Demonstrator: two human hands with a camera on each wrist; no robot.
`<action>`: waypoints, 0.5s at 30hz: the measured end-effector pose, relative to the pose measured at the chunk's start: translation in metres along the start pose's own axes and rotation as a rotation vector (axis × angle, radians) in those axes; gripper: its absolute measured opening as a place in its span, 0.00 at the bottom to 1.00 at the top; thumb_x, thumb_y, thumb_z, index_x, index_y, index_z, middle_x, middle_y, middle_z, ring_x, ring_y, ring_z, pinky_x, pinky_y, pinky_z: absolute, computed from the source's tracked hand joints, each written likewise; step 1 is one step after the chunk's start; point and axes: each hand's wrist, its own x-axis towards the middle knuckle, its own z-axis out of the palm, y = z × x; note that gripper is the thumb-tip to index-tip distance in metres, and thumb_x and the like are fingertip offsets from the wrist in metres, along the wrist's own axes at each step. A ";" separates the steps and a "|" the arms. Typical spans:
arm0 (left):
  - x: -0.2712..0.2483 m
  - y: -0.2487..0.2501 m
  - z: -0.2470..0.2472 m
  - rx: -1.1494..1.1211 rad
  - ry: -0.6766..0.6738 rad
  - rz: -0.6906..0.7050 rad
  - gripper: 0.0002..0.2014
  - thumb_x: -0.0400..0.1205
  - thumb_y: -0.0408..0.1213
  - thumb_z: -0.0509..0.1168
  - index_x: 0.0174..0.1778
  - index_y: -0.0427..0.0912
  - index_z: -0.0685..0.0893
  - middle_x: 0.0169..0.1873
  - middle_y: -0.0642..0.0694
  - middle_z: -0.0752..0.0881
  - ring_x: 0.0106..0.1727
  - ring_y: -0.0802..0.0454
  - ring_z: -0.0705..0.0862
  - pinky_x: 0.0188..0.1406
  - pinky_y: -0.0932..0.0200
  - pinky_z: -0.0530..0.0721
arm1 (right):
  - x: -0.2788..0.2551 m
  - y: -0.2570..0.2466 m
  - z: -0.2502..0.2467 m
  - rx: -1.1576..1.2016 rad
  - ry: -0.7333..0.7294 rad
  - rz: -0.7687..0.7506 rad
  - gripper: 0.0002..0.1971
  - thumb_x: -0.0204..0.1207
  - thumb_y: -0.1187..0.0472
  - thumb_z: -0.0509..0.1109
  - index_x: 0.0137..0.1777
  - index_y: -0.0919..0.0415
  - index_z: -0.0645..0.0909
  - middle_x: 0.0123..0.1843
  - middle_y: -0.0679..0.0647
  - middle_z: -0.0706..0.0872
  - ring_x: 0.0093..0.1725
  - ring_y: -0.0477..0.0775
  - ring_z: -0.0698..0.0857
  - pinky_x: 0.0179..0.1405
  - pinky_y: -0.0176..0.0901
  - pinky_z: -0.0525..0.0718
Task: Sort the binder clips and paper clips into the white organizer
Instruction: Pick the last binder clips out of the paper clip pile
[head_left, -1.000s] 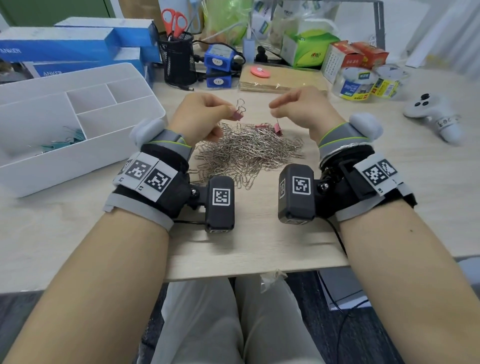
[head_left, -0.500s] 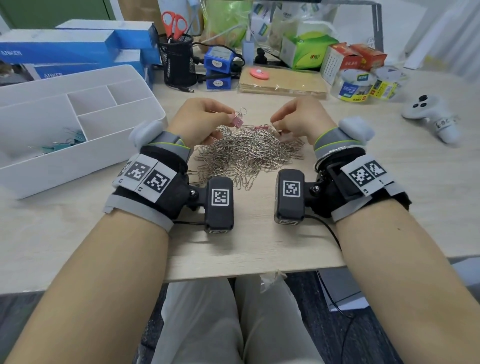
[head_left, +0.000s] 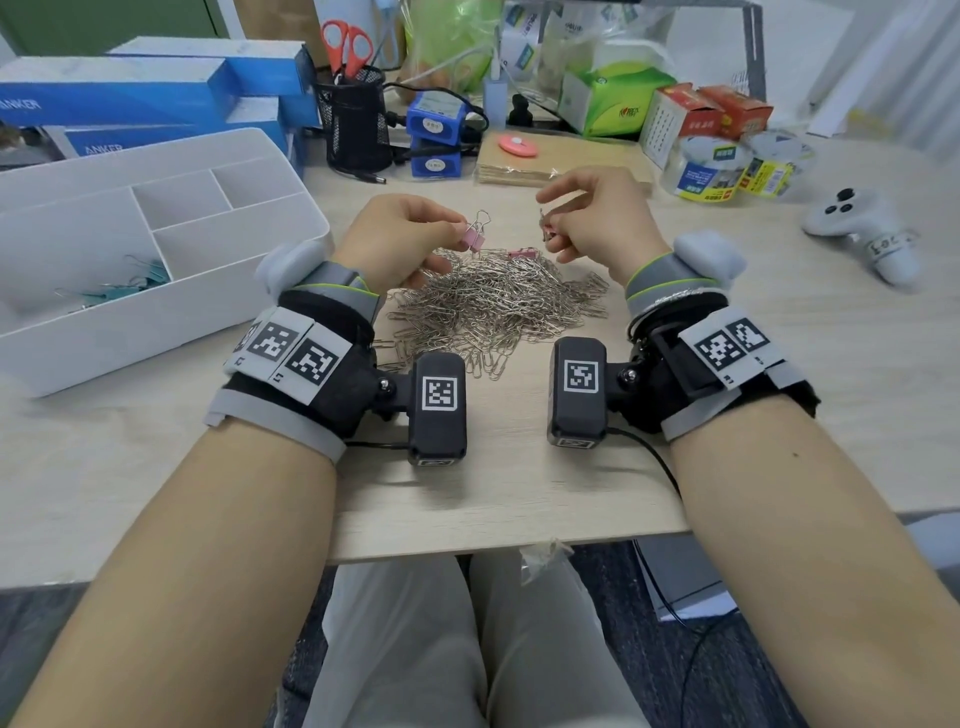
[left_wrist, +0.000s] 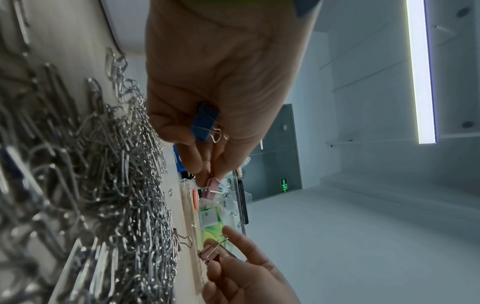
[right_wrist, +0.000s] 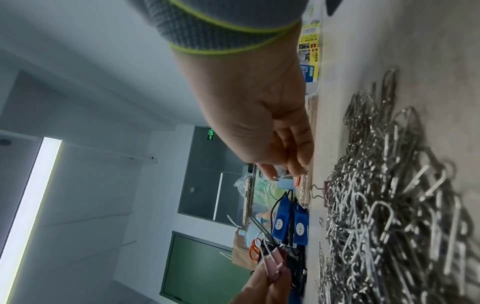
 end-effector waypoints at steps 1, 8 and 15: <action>0.000 0.000 -0.001 0.002 0.002 -0.001 0.03 0.78 0.37 0.70 0.40 0.49 0.83 0.36 0.52 0.87 0.19 0.66 0.80 0.17 0.71 0.71 | 0.001 0.000 0.000 0.007 0.008 -0.006 0.17 0.72 0.79 0.57 0.42 0.59 0.82 0.30 0.57 0.82 0.21 0.46 0.80 0.19 0.36 0.80; 0.000 -0.001 0.001 -0.003 0.001 -0.005 0.03 0.78 0.36 0.70 0.41 0.48 0.83 0.37 0.51 0.88 0.19 0.66 0.80 0.17 0.70 0.72 | 0.004 0.002 -0.001 -0.019 -0.054 0.013 0.22 0.73 0.81 0.51 0.48 0.63 0.85 0.34 0.56 0.79 0.23 0.49 0.80 0.30 0.46 0.87; 0.000 -0.001 -0.001 -0.008 0.011 0.002 0.03 0.79 0.37 0.69 0.40 0.48 0.83 0.37 0.51 0.88 0.19 0.66 0.80 0.19 0.70 0.73 | -0.001 -0.007 0.003 -0.190 -0.103 -0.040 0.11 0.70 0.67 0.68 0.52 0.65 0.84 0.39 0.53 0.82 0.32 0.54 0.86 0.47 0.55 0.90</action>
